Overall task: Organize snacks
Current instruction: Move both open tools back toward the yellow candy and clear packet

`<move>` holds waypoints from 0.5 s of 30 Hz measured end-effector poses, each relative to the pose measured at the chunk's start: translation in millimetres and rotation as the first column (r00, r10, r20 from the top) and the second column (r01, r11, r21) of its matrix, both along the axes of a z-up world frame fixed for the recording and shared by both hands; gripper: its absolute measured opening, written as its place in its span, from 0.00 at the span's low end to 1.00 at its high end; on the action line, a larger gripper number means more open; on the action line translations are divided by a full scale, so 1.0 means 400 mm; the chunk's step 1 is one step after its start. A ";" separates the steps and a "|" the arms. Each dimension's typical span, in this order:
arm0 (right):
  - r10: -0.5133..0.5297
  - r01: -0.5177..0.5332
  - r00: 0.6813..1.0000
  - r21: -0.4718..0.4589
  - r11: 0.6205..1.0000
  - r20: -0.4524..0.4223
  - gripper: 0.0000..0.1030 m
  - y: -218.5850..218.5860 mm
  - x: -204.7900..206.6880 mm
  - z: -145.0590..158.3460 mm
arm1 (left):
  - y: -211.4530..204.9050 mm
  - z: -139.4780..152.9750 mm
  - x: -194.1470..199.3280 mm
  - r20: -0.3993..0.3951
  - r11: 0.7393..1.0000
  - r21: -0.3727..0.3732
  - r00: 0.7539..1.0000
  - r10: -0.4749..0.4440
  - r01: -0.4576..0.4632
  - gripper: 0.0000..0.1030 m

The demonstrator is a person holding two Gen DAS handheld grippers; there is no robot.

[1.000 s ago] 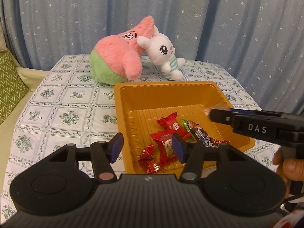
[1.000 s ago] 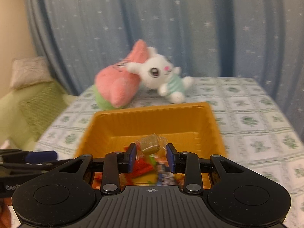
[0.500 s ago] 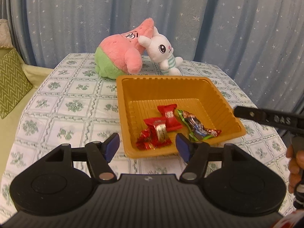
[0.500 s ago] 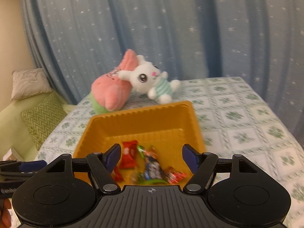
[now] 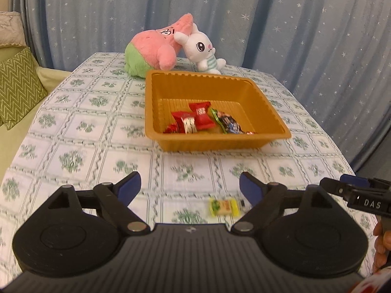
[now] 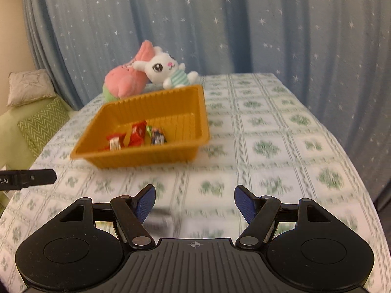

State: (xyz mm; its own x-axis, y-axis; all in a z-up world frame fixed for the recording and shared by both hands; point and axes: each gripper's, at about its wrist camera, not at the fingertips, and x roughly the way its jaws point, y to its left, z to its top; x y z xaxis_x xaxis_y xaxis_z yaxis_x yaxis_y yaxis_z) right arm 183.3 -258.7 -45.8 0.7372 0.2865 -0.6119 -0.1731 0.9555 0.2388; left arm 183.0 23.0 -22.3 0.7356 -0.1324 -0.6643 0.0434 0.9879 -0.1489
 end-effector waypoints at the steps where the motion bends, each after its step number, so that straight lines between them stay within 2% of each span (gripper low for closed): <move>1: 0.005 -0.005 1.000 -0.005 1.000 -0.001 0.69 0.000 -0.015 -0.003 | -0.003 -0.002 -0.014 0.006 1.000 0.008 1.000 0.005 -0.005 0.89; 9: 0.105 -0.107 0.994 -0.058 0.993 -0.030 0.69 0.014 -0.087 -0.037 | -0.006 -0.032 -0.077 -0.027 0.998 0.005 0.998 0.059 -0.058 0.94; 15: 0.201 -0.201 0.980 -0.111 0.973 -0.009 0.69 0.036 -0.080 -0.049 | -0.016 -0.055 -0.095 -0.034 0.999 0.026 0.999 0.021 -0.020 0.94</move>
State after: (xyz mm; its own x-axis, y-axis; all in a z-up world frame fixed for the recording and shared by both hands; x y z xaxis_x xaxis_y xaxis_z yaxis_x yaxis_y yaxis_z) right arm 151.4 -244.5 -65.5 0.6728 0.3592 -0.6468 -0.3647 0.9217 0.1325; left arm 145.0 16.5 -44.2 0.7148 -0.1004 -0.6921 0.0187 0.9920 -0.1246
